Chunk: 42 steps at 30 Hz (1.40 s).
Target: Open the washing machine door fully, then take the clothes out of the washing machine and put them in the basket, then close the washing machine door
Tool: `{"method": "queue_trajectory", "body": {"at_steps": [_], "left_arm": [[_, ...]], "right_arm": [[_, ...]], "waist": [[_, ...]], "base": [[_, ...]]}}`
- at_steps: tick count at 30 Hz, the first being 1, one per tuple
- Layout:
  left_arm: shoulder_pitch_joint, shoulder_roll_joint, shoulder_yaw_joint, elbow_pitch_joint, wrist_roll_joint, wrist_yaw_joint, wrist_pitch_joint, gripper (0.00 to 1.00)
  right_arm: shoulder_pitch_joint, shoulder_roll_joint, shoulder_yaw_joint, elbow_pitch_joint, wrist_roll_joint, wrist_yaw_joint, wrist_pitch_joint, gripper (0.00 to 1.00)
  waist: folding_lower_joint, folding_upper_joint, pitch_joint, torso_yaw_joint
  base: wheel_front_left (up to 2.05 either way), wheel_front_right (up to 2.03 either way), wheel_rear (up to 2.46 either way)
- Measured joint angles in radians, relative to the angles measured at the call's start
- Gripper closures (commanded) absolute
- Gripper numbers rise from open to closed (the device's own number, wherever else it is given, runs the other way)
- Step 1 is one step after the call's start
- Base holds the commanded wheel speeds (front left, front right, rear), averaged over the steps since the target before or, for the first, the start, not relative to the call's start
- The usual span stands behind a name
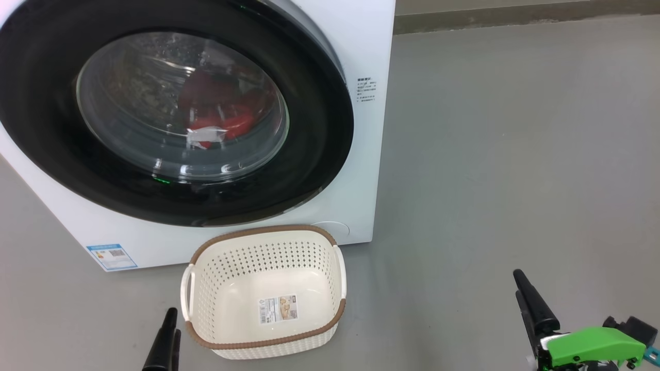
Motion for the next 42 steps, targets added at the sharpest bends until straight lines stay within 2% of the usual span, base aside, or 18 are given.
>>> {"method": "queue_trajectory", "body": {"at_steps": [19, 25, 38, 42], "left_arm": [[0.0, -0.001, 0.005, -0.041, 0.216, 0.0, -0.049, 0.0], [0.0, -0.001, 0.016, -0.077, 0.334, 0.0, -0.068, 0.0], [0.0, -0.001, 0.027, -0.139, 0.533, 0.0, -0.105, 0.0], [0.0, 0.0, 0.028, -0.15, 0.587, 0.0, -0.118, 0.0]], "right_arm": [[-0.036, -0.005, 0.04, -0.007, -0.255, 0.0, -0.052, 0.0], [-0.039, -0.016, 0.073, -0.016, -0.356, 0.0, -0.073, 0.0], [-0.055, -0.019, 0.088, -0.052, -0.442, 0.0, -0.111, 0.0], [-0.059, -0.024, 0.114, -0.046, -0.501, 0.0, -0.122, 0.0]], "waist": [[0.0, 0.0, 0.004, 0.001], [0.0, 0.0, 0.003, 0.001], [0.0, 0.0, 0.007, 0.002], [-0.0001, 0.0, 0.009, 0.002]], "base": [[0.0, 0.0, 0.0], [0.0, 0.0, 0.0], [0.0, 0.0, 0.0], [0.0, 0.0, 0.0]]}}
